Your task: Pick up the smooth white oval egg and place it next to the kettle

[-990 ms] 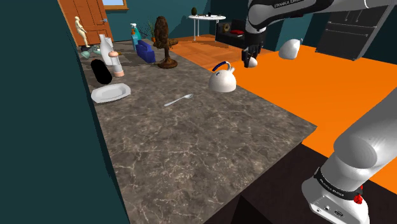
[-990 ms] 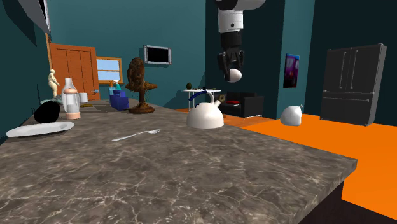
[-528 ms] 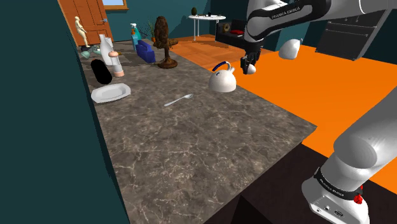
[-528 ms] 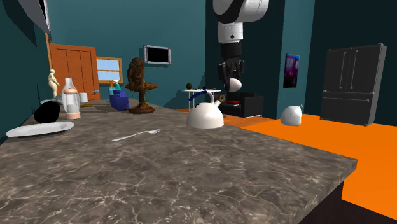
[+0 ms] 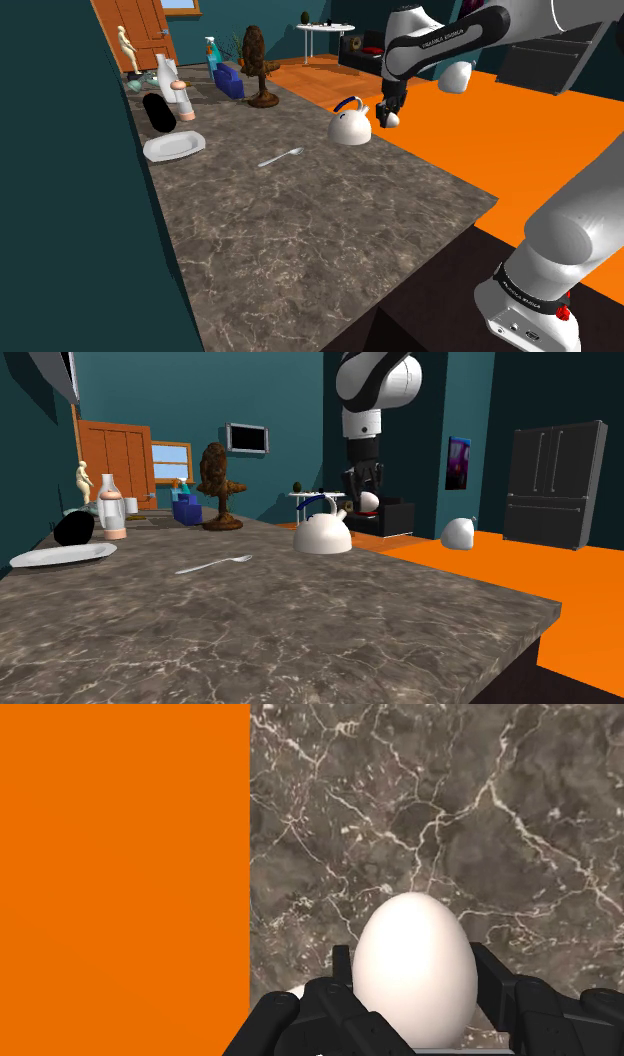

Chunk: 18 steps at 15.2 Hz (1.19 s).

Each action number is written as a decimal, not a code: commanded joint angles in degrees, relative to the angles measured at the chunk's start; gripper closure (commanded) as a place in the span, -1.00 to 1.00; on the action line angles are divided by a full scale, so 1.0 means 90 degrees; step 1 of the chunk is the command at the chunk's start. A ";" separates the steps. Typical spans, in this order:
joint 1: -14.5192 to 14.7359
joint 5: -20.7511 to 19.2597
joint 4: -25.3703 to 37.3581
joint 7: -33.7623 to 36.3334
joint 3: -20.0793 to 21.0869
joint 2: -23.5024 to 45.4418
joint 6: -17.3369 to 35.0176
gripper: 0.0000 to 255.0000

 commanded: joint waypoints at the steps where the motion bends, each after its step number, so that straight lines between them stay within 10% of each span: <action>1: -0.0003 -0.0027 -0.0131 0.0042 0.0000 0.0045 0.0177 1.00; 18: -0.0032 -0.0352 -0.0903 0.0437 -0.0021 0.0687 0.1553 1.00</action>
